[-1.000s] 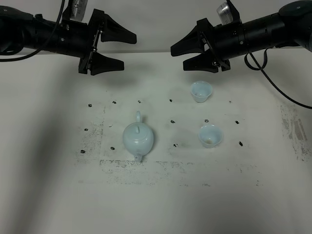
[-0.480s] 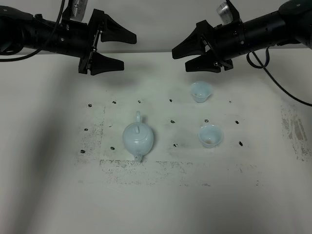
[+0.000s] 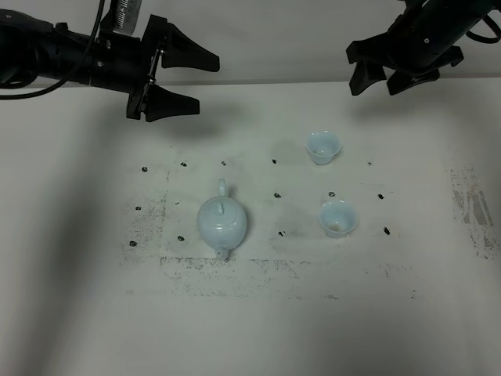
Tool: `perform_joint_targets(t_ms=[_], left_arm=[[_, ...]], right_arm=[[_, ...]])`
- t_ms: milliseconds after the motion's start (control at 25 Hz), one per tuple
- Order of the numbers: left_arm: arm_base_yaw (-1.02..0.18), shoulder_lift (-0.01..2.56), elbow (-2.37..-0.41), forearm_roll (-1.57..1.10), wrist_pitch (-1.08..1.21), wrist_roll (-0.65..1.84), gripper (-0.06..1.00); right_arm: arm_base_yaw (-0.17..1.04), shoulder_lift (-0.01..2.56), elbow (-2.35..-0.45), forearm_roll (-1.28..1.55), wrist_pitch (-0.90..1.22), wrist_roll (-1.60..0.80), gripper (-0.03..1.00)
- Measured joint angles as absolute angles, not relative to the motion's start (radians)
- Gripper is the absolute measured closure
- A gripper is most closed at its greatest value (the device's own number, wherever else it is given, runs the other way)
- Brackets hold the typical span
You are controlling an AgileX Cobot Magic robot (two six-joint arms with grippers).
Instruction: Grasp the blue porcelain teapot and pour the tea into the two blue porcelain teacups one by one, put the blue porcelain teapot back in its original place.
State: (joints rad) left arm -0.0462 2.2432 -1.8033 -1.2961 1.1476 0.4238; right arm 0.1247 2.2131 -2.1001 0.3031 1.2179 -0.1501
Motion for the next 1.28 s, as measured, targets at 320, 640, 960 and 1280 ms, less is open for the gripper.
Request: perform_joint_targets(t_ms=[320, 640, 960, 1280], left_arm=[[-0.046, 2.243, -1.803, -1.296, 1.164, 0.424, 0.19], [-0.046, 2.243, -1.803, -1.273, 1.186, 0.424, 0.19], [-0.046, 2.243, -1.803, -1.247, 1.189, 0.424, 0.19], [-0.046, 2.243, -1.803, -1.246, 1.194, 0.424, 0.19]], right_arm=[[0.125, 1.988, -1.845, 0.196, 1.216, -0.138, 0.4], [0.125, 1.581, -1.339, 0.071, 1.22, -0.118, 0.41], [0.125, 1.182, -0.958, 0.07, 1.22, -0.056, 0.43], [0.125, 0.744, -0.66, 0.066, 1.171, 0.0, 0.43]])
